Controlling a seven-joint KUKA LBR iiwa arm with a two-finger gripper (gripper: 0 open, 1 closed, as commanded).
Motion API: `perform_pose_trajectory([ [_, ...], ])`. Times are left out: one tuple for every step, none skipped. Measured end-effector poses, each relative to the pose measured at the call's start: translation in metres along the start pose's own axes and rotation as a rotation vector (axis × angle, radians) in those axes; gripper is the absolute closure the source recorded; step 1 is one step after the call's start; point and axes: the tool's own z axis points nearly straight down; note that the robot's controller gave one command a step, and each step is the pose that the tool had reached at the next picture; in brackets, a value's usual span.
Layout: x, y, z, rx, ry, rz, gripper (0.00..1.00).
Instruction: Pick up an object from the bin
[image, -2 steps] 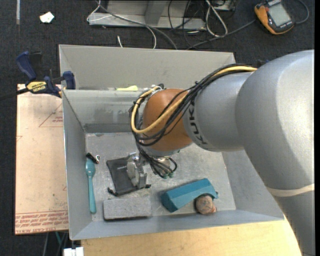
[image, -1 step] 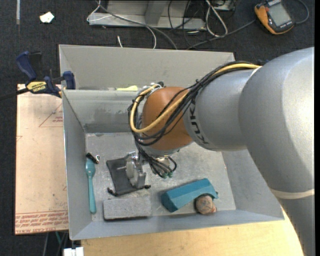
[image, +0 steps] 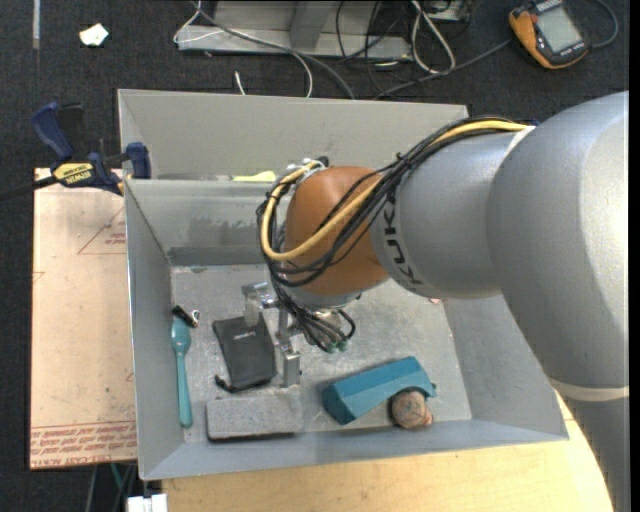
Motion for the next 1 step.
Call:
perform_pose_trajectory([
  [0.0004, -0.0001, 0.0027, 0.000, 0.001, 0.002, 0.00],
])
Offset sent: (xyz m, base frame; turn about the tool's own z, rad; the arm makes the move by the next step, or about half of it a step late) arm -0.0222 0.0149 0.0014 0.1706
